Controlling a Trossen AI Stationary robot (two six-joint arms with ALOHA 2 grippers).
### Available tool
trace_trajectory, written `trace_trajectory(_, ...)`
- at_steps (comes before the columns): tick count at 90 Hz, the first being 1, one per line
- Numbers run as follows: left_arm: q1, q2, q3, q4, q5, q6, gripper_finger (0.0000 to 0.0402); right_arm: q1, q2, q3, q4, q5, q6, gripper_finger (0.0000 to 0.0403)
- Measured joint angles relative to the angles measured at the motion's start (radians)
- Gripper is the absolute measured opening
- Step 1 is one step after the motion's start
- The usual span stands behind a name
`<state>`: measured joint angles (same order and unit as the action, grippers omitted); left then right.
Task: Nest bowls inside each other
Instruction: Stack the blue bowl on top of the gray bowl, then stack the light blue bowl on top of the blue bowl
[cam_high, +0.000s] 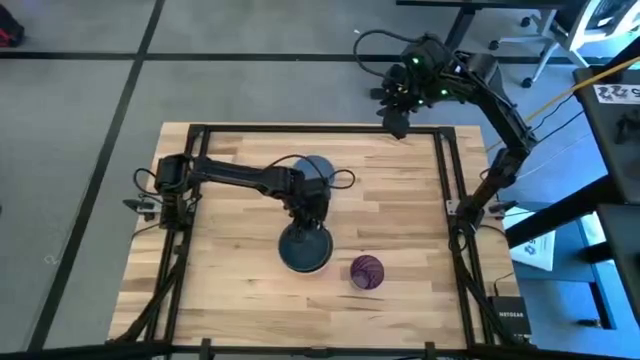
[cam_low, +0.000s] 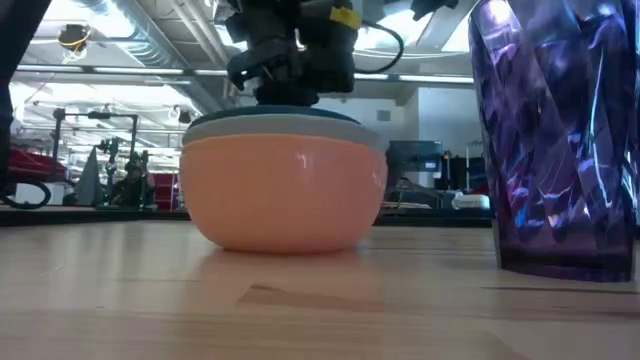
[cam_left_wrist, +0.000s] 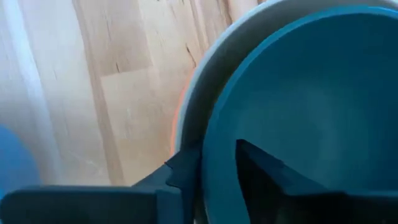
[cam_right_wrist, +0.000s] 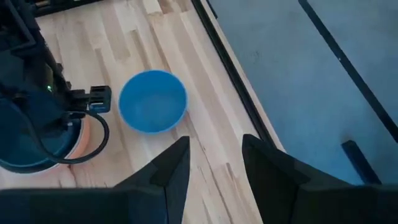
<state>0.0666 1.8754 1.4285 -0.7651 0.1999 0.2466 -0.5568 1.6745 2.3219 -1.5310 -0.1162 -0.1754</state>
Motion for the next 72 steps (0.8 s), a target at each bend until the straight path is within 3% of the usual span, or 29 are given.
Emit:
trace_trajectory(35, 0.018, -0.108, 0.061, -0.051, -0.093, -0.007, 0.0114, 0.000, 0.000, 0.000, -0.006, 0.000, -0.010, 0.0134)
trace_trajectory(47, 0.019, -0.172, 0.055, -0.151, -0.127, -0.019, 0.0114, 0.000, 0.000, -0.005, -0.016, 0.000, -0.010, 0.0134)
trace_trajectory(59, 0.052, -0.262, -0.010, -0.177, -0.132, -0.025, 0.0114, 0.000, 0.000, -0.058, -0.017, 0.000, -0.008, 0.0134)
trace_trajectory(72, 0.111, -0.427, -0.169, -0.133, -0.135, -0.067, 0.0114, 0.000, 0.000, -0.180, 0.012, -0.067, 0.012, 0.0134)
